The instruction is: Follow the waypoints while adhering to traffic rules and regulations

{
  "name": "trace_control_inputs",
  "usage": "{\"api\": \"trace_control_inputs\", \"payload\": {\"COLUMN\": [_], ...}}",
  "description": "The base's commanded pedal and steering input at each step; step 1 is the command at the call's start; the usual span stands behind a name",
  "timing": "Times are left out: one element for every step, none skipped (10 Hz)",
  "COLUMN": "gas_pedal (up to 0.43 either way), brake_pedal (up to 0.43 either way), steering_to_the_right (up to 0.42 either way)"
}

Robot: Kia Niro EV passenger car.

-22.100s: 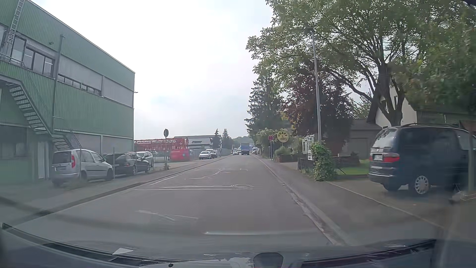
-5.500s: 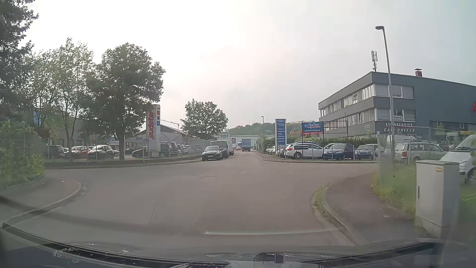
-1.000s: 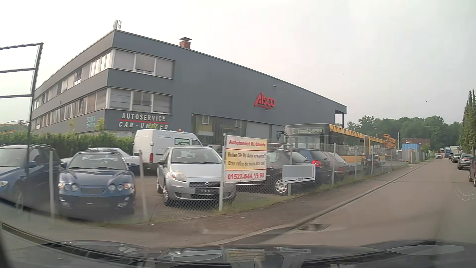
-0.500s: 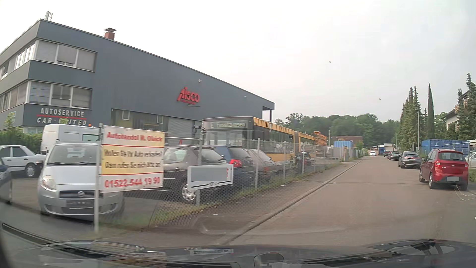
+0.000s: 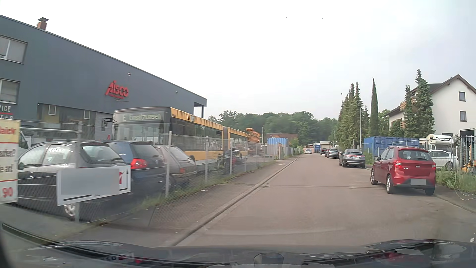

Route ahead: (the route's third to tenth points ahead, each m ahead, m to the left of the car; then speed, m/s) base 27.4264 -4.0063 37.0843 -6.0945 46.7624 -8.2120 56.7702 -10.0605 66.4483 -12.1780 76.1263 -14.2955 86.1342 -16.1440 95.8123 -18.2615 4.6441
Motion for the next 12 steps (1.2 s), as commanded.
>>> {"api": "trace_control_inputs", "payload": {"gas_pedal": [0.177, 0.189, 0.197, 0.209, 0.209, 0.209, 0.220, 0.220, 0.220, 0.220, 0.220, 0.220], "brake_pedal": [0.000, 0.000, 0.000, 0.000, 0.000, 0.000, 0.000, 0.000, 0.000, 0.000, 0.000, 0.000], "steering_to_the_right": [0.312, 0.282, 0.236, 0.190, 0.156, 0.123, 0.089, 0.067, 0.056, 0.047, 0.039, 0.034]}}
